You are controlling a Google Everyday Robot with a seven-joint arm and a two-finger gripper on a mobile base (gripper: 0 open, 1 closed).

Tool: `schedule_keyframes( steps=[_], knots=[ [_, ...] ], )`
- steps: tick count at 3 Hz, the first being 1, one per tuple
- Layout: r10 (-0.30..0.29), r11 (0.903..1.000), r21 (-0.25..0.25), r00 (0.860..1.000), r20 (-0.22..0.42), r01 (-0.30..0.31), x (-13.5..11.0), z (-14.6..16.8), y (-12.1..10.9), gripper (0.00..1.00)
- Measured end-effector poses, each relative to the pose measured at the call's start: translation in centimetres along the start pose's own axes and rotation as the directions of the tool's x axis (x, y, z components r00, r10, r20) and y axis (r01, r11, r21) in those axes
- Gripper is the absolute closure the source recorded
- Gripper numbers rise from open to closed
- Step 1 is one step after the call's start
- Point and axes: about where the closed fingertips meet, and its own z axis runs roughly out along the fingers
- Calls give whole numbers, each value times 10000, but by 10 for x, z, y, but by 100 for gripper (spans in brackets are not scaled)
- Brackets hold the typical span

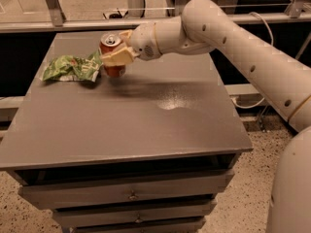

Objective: Move coke can near green jalapeno chip bag

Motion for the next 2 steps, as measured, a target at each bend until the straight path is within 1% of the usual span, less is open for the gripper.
schedule_keyframes(
  steps=[1,2],
  knots=[
    [161,9998,75,9998,-151,-160,10,15,-8,98],
    [367,9993,127,9991,-222,-365,14,21,-12,76]
  ],
)
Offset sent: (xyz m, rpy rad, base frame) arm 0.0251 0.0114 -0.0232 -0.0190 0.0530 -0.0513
